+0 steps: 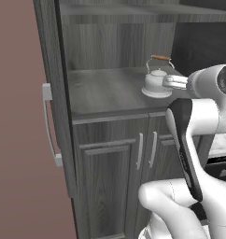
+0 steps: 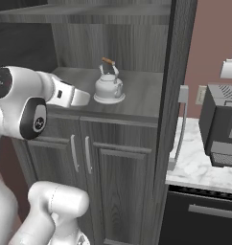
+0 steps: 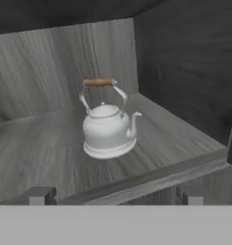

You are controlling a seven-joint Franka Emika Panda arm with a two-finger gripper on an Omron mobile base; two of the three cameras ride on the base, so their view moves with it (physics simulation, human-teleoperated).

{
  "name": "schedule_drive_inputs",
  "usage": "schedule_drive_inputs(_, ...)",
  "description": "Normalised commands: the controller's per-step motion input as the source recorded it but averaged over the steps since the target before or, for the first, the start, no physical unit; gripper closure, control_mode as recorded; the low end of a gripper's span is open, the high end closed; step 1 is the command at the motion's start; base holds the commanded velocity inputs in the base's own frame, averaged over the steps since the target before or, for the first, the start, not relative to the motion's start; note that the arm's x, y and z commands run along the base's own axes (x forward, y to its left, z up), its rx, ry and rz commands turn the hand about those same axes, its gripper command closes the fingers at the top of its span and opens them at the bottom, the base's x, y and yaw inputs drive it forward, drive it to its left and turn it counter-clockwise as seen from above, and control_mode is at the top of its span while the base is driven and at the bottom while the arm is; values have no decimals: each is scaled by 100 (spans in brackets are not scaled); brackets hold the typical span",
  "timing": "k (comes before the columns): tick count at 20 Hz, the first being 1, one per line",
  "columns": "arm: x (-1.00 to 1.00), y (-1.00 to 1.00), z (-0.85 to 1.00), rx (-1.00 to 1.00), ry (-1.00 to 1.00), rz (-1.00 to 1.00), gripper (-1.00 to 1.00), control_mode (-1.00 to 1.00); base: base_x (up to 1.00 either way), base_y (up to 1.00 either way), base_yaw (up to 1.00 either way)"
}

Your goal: Open the cabinet, pick the kettle from the cabinet, and place it in the sink.

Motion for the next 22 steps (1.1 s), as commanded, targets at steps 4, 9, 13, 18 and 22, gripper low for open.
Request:
schedule_drive_inputs(4, 18, -25, 9, -11, 0, 0, -100, -100, 0, 0, 0)
schedule_drive_inputs(9, 18, -25, 9, -8, 1, 0, -100, -100, 0, 0, 0)
schedule_drive_inputs(13, 16, -19, 12, -1, 0, 0, -100, -100, 0, 0, 0)
schedule_drive_inputs(18, 23, -10, 8, 0, 2, 0, -100, -100, 0, 0, 0)
schedule_drive_inputs(22, 24, 1, 4, 0, 6, 0, -100, -100, 0, 0, 0)
